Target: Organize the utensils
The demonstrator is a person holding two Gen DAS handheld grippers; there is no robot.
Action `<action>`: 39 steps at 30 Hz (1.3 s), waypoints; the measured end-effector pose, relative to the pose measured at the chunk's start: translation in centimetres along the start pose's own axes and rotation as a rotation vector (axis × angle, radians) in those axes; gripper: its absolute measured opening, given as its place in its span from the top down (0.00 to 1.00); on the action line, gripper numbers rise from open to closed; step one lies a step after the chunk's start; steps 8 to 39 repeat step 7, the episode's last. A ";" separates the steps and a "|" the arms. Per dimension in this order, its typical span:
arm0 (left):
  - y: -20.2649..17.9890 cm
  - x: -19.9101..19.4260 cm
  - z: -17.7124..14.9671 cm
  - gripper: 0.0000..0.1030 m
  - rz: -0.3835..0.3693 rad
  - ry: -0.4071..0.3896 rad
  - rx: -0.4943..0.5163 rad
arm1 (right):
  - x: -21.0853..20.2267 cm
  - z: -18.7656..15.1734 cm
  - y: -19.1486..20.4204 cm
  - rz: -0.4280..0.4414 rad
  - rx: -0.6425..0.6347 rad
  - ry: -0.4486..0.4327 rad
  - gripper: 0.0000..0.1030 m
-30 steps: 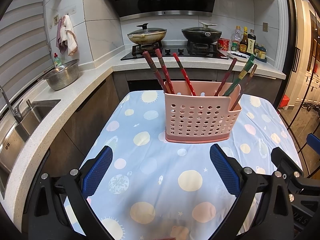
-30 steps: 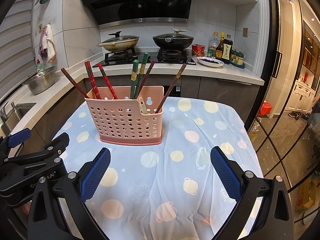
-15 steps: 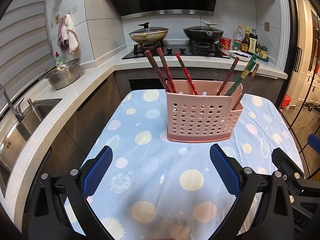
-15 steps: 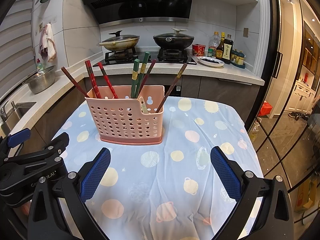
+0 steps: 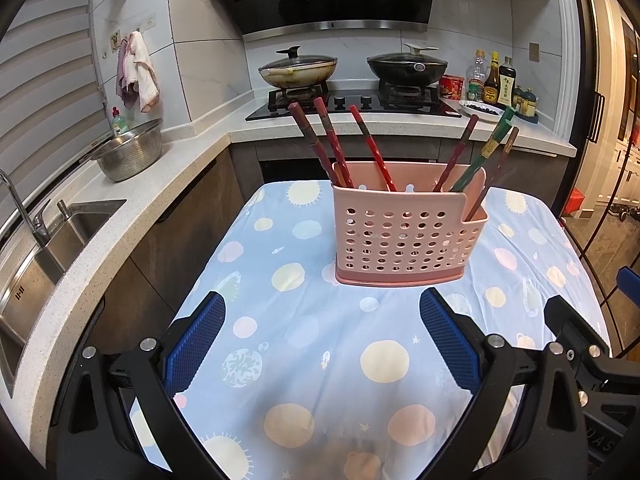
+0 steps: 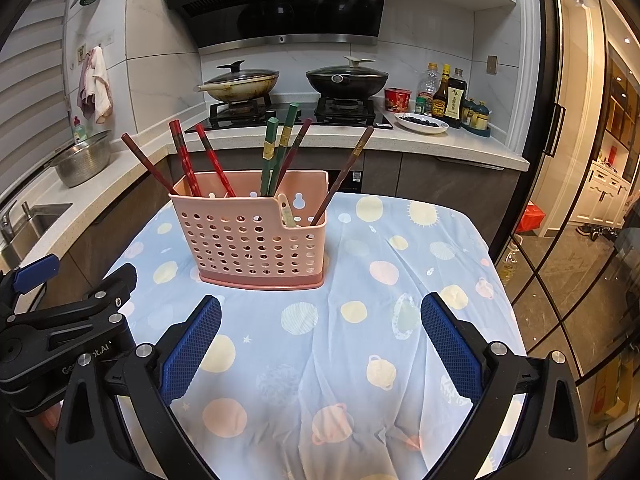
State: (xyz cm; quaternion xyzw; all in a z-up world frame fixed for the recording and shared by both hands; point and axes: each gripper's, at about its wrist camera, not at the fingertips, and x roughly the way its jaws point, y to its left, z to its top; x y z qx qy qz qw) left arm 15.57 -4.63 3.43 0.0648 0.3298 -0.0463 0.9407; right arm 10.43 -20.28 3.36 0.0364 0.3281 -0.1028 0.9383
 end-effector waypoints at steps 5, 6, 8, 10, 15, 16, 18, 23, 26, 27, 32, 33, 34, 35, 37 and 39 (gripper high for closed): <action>-0.1 0.1 0.1 0.09 0.002 0.002 -0.001 | 0.0 -0.1 0.1 -0.001 -0.002 -0.001 0.06; -0.1 0.0 0.1 0.09 0.003 0.001 0.000 | 0.0 -0.1 0.0 0.000 -0.002 -0.001 0.06; -0.2 0.0 0.1 0.09 0.004 -0.001 0.001 | 0.0 -0.1 0.1 0.000 -0.001 0.000 0.06; -0.2 0.0 0.1 0.09 0.004 -0.001 0.001 | 0.0 -0.1 0.1 0.000 -0.001 0.000 0.06; -0.2 0.0 0.1 0.09 0.004 -0.001 0.001 | 0.0 -0.1 0.1 0.000 -0.001 0.000 0.06; -0.2 0.0 0.1 0.09 0.004 -0.001 0.001 | 0.0 -0.1 0.1 0.000 -0.001 0.000 0.06; -0.2 0.0 0.1 0.09 0.004 -0.001 0.001 | 0.0 -0.1 0.1 0.000 -0.001 0.000 0.06; -0.2 0.0 0.1 0.09 0.004 -0.001 0.001 | 0.0 -0.1 0.1 0.000 -0.001 0.000 0.06; -0.2 0.0 0.1 0.09 0.004 -0.001 0.001 | 0.0 -0.1 0.1 0.000 -0.001 0.000 0.06; -0.2 0.0 0.1 0.09 0.004 -0.001 0.001 | 0.0 -0.1 0.1 0.000 -0.001 0.000 0.06; -0.2 0.0 0.1 0.09 0.004 -0.001 0.001 | 0.0 -0.1 0.1 0.000 -0.001 0.000 0.06; -0.2 0.0 0.1 0.09 0.004 -0.001 0.001 | 0.0 -0.1 0.1 0.000 -0.001 0.000 0.06; -0.2 0.0 0.1 0.09 0.004 -0.001 0.001 | 0.0 -0.1 0.1 0.000 -0.001 0.000 0.06; -0.2 0.0 0.1 0.09 0.004 -0.001 0.001 | 0.0 -0.1 0.1 0.000 -0.001 0.000 0.06; -0.2 0.0 0.1 0.09 0.004 -0.001 0.001 | 0.0 -0.1 0.1 0.000 -0.001 0.000 0.06; -0.2 0.0 0.1 0.09 0.004 -0.001 0.001 | 0.0 -0.1 0.1 0.000 -0.001 0.000 0.06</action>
